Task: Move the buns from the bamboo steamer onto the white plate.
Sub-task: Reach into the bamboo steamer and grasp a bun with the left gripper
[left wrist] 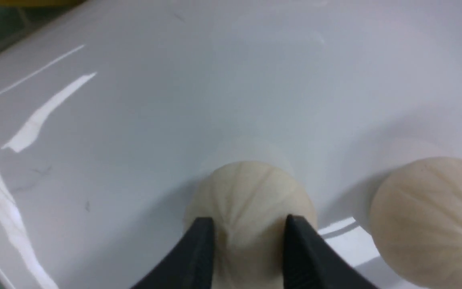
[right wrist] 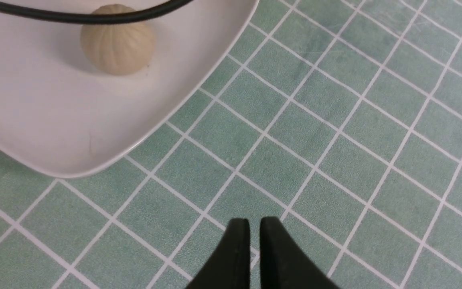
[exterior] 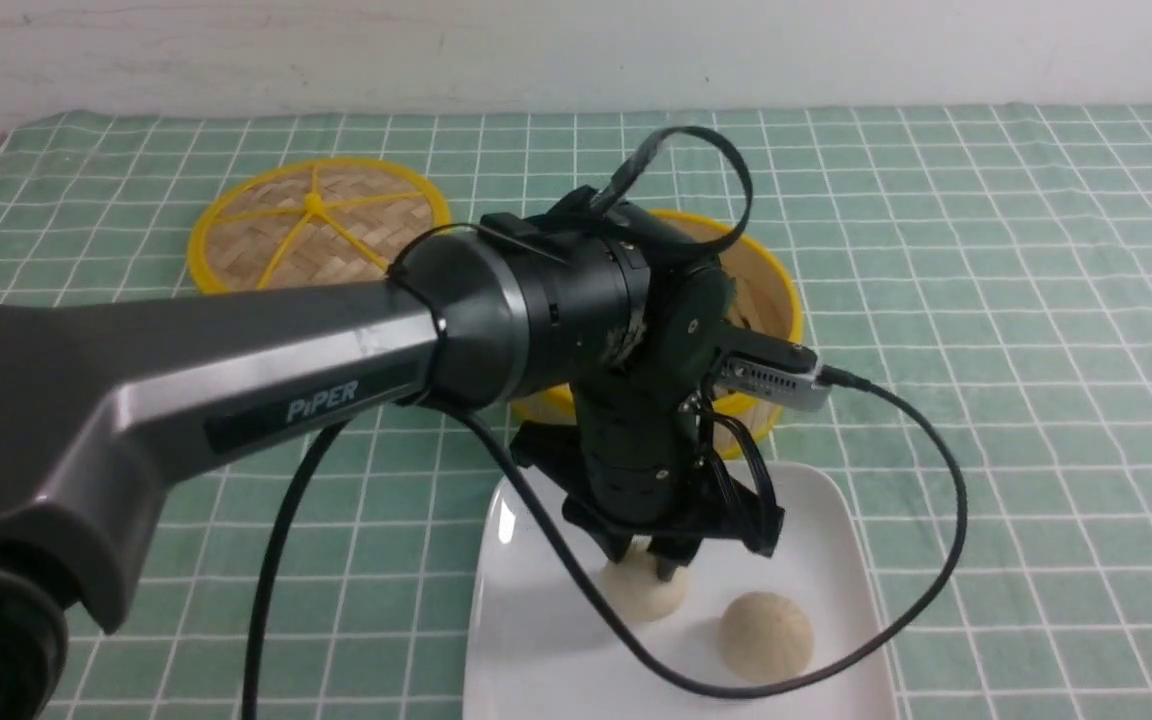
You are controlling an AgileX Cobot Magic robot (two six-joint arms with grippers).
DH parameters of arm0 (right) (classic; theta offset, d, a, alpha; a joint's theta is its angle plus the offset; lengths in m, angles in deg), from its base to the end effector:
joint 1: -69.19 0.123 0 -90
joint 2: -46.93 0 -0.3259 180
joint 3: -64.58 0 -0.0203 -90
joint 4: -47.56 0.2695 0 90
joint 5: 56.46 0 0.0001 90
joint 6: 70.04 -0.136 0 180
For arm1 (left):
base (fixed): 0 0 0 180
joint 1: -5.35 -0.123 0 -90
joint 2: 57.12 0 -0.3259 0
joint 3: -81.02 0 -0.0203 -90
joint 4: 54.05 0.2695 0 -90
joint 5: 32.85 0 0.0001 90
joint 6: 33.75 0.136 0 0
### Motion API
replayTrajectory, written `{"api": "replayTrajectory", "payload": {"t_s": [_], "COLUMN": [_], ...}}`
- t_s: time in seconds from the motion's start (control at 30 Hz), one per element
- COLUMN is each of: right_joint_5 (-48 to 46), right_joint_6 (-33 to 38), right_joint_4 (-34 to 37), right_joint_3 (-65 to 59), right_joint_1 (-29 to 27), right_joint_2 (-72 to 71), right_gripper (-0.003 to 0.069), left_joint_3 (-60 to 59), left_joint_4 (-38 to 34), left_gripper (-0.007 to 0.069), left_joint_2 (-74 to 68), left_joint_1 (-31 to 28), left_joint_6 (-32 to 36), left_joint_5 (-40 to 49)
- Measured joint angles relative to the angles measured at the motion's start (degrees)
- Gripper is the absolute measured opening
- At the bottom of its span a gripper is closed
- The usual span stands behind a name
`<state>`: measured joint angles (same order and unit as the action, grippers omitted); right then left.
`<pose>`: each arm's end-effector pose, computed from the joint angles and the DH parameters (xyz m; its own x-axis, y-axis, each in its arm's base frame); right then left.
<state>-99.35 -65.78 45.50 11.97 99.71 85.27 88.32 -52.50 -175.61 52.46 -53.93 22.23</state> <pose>0.0984 0.0541 0.2468 -0.5440 -0.4373 -0.7161 -0.5499 0.8304 -0.0894 0.3059 -0.3249 0.1988 -0.8648 0.4456 -0.2313 0.4695 0.8810 -0.0581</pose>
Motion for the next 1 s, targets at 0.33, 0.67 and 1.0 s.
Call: {"api": "replayTrajectory", "payload": {"t_s": [0.33,0.67,1.0], "right_joint_5": [0.0,0.0,0.1], "right_joint_6": [0.0,0.0,0.0], "right_joint_4": [0.1,0.1,0.1], "right_joint_3": [0.0,0.0,0.0], "right_joint_1": [0.0,0.0,0.0], "right_joint_2": [0.0,0.0,0.0], "right_gripper": [0.0072,0.0083,0.0088], "left_joint_3": [10.2,16.4,16.6], "left_joint_4": [9.8,8.4,-13.7], "left_gripper": [0.0395,0.0011,0.0042], "left_joint_2": [0.0,-0.2,-2.7], "left_joint_1": [0.0,-8.5,-20.3], "left_joint_6": [-2.2,-3.1,8.3], "left_joint_5": [0.2,0.3,-8.7]}}
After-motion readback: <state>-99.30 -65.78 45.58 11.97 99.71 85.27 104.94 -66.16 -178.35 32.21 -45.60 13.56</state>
